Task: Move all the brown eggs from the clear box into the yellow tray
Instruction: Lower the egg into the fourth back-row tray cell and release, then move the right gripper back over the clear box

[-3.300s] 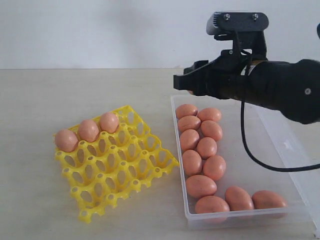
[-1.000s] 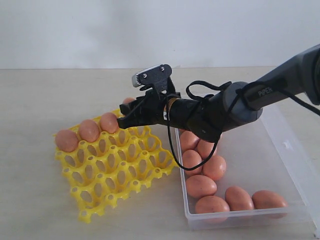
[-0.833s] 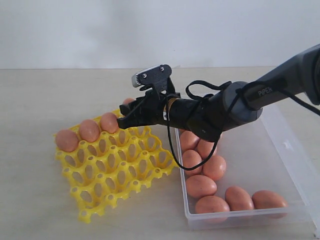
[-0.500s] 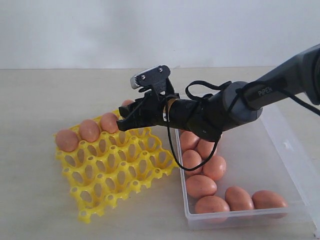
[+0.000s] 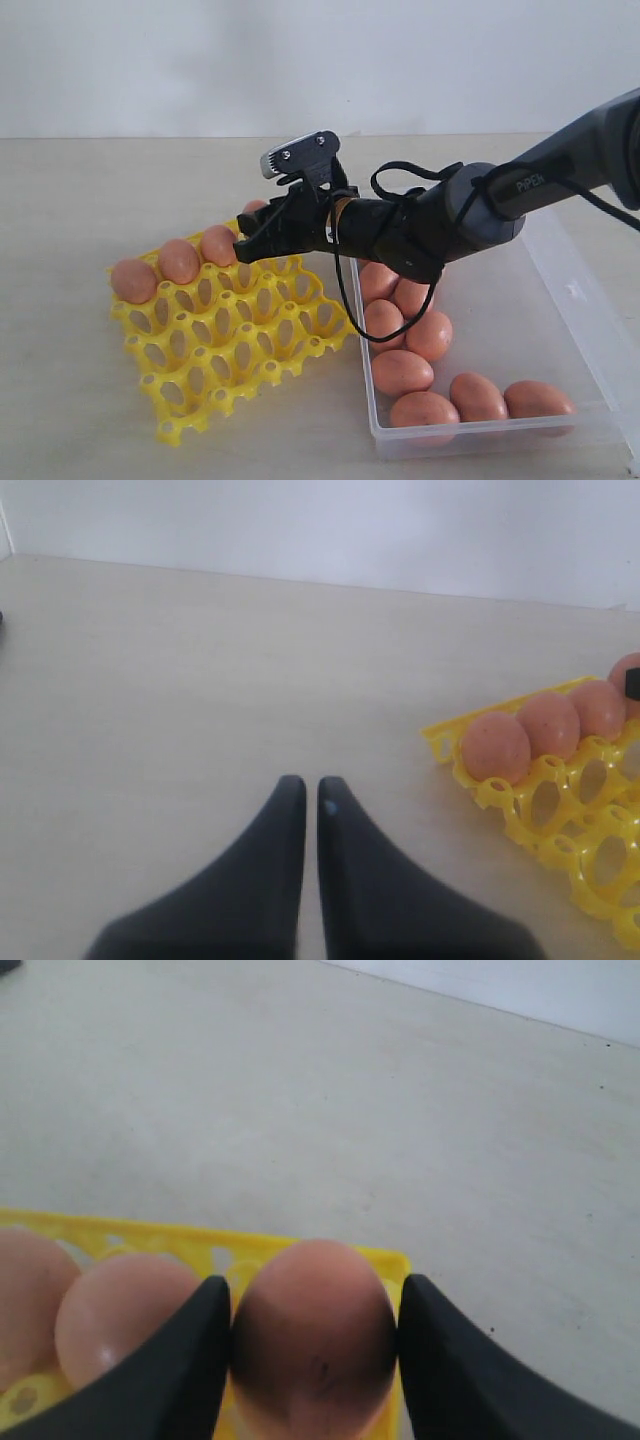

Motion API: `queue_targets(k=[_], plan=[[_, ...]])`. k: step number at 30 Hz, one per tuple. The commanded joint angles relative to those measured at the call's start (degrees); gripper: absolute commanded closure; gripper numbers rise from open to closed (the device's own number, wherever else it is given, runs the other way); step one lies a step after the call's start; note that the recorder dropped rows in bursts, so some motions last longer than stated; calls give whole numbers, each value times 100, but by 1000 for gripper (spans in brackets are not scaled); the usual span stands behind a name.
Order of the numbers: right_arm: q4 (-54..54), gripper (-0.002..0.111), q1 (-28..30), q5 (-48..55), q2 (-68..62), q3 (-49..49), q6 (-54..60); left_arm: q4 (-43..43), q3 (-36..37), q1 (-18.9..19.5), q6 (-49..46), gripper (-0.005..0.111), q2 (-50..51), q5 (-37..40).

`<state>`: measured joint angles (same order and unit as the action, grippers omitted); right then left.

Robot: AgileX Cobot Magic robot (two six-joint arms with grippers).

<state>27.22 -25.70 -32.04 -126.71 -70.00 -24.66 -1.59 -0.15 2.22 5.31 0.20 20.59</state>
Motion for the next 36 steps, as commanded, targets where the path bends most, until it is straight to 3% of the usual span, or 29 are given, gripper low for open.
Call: queue_targets(k=[1,6,20,26,29,33,36], plan=[[415,66,-3,58,21,-13,0,12,15,18,-27,103,-20,-23],[756,48,-3,58,21,-13,0,12,15,18,-27,103,-20,-23],[755,48,-3,138,654,-13,-77,12,15,18,-27,103,-20,-23],[995,48,-15,1761,1572,72,-1628,12,15,18,-27,103,-20,-23],[1091,62,-15,3639,2036,88,-2148,12,15,18,-27,103,-20,-23],[1147,104,-15,6052,2466,88,-1703,12,15,18,-27,103,-20,-23],[1147,108,-15,7299,2659,88,-1198,12,15,18,-27,103,-20,-23]])
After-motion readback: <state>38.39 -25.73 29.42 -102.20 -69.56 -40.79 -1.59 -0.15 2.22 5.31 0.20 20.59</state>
